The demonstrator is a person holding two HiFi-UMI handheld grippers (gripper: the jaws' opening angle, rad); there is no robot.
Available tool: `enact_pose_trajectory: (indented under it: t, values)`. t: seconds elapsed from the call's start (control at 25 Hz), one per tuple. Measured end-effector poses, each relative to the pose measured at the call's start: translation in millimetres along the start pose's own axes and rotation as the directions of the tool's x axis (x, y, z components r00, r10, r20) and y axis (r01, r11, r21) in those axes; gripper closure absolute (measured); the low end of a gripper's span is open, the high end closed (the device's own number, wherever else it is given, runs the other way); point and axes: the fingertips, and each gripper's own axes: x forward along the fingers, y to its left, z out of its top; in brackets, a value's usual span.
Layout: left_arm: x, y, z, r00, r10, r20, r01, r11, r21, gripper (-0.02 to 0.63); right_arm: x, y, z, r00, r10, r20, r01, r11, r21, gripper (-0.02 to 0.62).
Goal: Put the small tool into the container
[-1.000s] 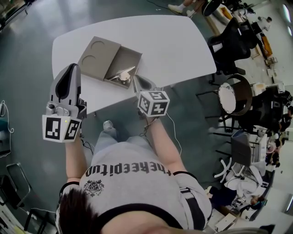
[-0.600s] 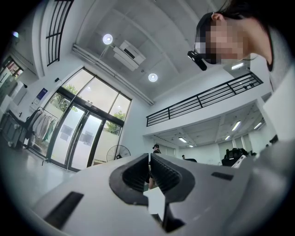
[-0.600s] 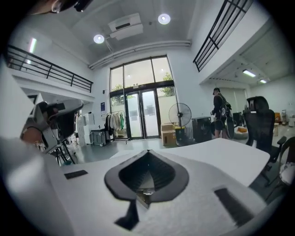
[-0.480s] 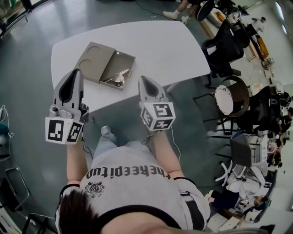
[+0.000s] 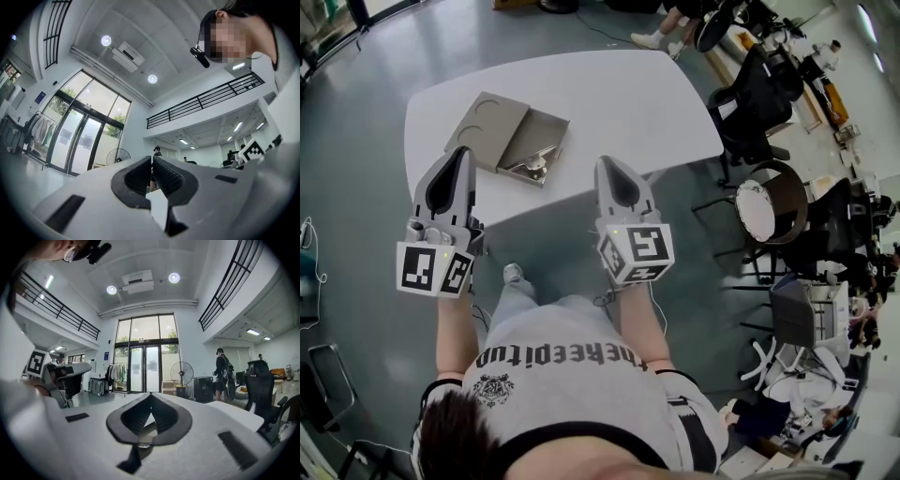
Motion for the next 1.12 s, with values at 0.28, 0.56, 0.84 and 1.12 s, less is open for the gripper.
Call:
enact_pose_trajectory:
  t: [0.28,0.56,0.84,1.12]
  values:
    - [-2.2,-25.6,3.2,1.000,0.006,0.004,-0.006,1.000,0.006,0.592,-28.9,-8.3,26.7,0.998,0.001,0.065,0.003,0.999,-0.054,0.594]
    - [-3.5,-47.6,1.4,1.000,0.012,0.006,-0.012,1.000,0.004,0.591,-52.7,-22.3,37.9,0.994,-0.025,0.107,0.033,0.996,-0.077,0.594]
    - [-4.8,-66.8,-2.5,1.000,0.013,-0.001,-0.013,1.000,0.008,0.592,-67.6,-33.1,35.4,0.994,-0.027,0.108,0.034,0.998,-0.055,0.594]
    - [-6.7,-74.7,-7.9,1.000,0.027,-0.007,-0.027,1.000,0.011,0.591,-74.2,-38.3,29.5,0.995,-0.023,0.101,0.029,0.998,-0.053,0.594]
